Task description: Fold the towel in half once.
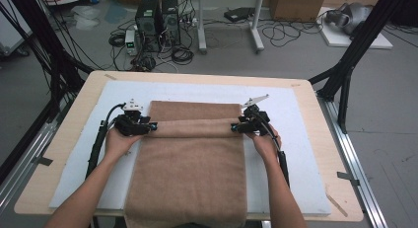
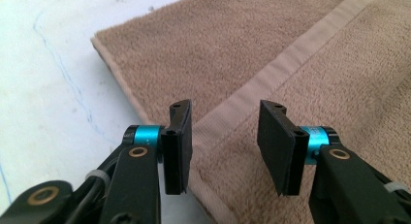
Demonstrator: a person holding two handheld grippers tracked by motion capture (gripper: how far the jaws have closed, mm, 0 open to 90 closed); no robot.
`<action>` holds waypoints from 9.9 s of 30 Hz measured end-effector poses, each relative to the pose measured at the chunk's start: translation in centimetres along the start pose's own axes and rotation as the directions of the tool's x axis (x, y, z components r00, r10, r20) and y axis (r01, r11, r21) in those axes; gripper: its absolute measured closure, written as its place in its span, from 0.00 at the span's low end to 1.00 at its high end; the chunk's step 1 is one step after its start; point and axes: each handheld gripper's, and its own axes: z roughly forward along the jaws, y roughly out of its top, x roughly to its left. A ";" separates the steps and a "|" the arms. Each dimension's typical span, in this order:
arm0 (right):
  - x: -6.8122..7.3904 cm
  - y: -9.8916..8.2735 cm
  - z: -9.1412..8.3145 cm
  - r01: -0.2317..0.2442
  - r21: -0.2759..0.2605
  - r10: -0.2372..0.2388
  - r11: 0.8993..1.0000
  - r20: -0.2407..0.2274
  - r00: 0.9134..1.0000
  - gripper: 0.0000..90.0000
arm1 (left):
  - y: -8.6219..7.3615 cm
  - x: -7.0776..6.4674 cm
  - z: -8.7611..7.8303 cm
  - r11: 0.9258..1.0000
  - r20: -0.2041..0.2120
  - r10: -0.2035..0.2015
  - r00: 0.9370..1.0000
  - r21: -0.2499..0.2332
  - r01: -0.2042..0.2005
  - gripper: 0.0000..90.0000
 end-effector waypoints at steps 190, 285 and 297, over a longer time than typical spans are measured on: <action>8.6 -4.5 -10.2 0.226 -0.071 -0.237 0.972 -0.261 0.936 0.56 | -4.8 -7.9 -11.2 0.977 0.156 0.195 0.968 -0.114 -0.179 0.63; 7.2 -5.5 -5.8 0.146 -0.076 -0.157 0.986 -0.169 0.973 0.92 | -4.6 -5.9 -7.3 0.991 0.141 0.120 0.983 -0.076 -0.110 0.95; 9.7 -5.9 -11.4 0.210 -0.130 -0.234 0.969 -0.210 0.949 0.71 | -5.4 -8.4 -11.3 0.973 0.155 0.213 0.965 -0.125 -0.194 0.87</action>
